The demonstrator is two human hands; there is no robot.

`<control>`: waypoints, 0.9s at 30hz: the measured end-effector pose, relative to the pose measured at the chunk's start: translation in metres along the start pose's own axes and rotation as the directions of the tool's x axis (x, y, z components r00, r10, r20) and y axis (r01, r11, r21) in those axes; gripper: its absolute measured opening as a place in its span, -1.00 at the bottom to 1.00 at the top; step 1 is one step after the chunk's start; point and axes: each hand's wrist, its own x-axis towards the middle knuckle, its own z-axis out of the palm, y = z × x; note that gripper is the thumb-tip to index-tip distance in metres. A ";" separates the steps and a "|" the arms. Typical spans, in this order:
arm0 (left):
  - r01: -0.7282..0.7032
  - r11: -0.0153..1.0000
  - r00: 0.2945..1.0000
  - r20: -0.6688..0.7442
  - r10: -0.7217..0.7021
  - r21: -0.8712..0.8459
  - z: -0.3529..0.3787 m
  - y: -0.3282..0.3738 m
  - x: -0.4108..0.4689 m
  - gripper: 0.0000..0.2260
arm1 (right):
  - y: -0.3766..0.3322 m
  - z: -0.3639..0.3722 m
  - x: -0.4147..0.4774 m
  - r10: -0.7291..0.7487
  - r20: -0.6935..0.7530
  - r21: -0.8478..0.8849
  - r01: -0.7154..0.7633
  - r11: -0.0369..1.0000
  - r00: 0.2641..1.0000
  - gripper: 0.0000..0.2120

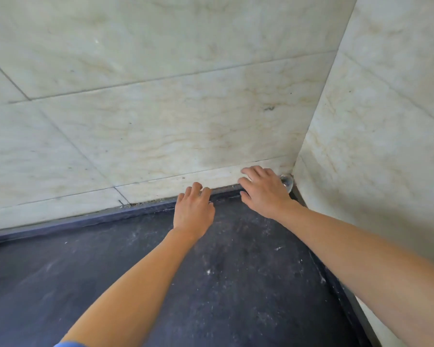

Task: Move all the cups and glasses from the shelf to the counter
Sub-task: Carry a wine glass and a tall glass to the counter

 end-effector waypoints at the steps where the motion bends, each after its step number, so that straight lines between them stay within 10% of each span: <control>1: 0.027 0.999 0.999 -0.037 -0.025 0.036 -0.015 -0.011 -0.015 -0.80 | -0.016 -0.005 0.005 -0.060 -0.021 0.008 0.060 0.998 0.998 -0.80; 14: 0.615 0.706 0.788 -0.292 -0.542 0.350 -0.190 -0.090 -0.303 -0.82 | -0.291 -0.089 0.024 -0.611 -0.343 0.183 0.689 0.701 0.713 -0.80; 27: 0.932 0.131 0.307 -0.549 -0.777 0.337 -0.285 -0.043 -0.675 -0.81 | -0.617 -0.211 -0.140 -0.842 -0.513 0.096 0.985 0.141 0.170 -0.69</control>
